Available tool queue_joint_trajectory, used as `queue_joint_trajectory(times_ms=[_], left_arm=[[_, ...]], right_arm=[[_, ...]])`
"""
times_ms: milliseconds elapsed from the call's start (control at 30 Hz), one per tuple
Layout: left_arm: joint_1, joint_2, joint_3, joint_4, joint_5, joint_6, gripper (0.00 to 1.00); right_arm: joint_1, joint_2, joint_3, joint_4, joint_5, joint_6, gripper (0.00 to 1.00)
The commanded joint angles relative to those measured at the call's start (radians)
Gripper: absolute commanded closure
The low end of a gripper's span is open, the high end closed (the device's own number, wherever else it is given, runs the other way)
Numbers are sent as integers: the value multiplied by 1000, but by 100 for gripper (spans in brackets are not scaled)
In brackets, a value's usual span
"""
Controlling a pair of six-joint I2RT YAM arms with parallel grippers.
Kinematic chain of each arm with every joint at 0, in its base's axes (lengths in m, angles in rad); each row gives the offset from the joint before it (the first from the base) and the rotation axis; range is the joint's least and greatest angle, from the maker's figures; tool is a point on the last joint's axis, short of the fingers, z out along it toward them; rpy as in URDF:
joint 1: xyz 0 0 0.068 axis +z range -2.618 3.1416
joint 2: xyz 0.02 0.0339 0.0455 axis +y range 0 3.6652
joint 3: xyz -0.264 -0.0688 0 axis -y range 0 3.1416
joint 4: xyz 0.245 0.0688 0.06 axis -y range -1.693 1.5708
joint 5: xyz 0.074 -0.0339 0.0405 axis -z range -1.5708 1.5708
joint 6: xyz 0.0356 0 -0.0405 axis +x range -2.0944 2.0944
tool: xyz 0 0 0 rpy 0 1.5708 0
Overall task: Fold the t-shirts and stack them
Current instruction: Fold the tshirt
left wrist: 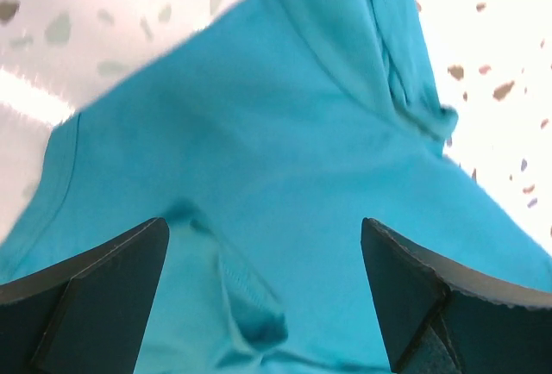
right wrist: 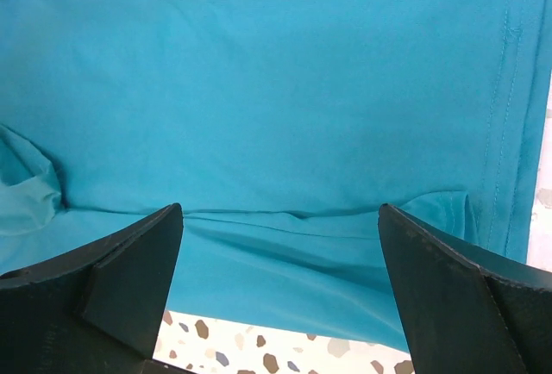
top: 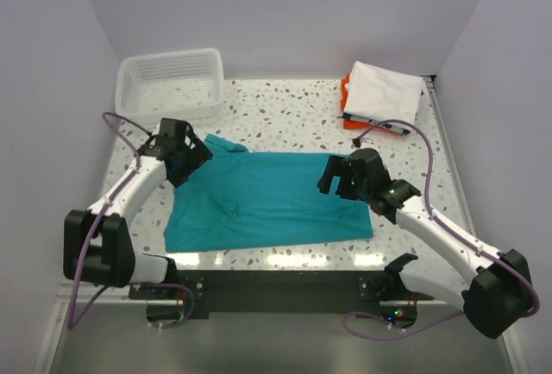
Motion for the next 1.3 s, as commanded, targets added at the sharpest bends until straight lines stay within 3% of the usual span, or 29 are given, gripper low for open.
queue_joint_trajectory(times_ms=[0,200,333,433,567,933,1267], left_arm=[[27,143,128,80,-35,46,2],[38,376,300,134,-81,108,13],[38,446,354,144,-106,124,17],[38,473,379,157,-31,131,28],[4,486,379,186,63,116,30],[-109,613,465,186,87,29,34],[-134,685,535,183,94,-14,55]], right_arm=[[-1,12,24,15,42,-1,1],[-4,49,23,6,57,-35,1],[-4,64,29,6,68,-53,1],[-4,76,33,6,80,-65,1],[-6,87,37,12,85,-71,1],[-4,96,24,9,85,-85,1],[-7,56,6,-17,140,-96,1]])
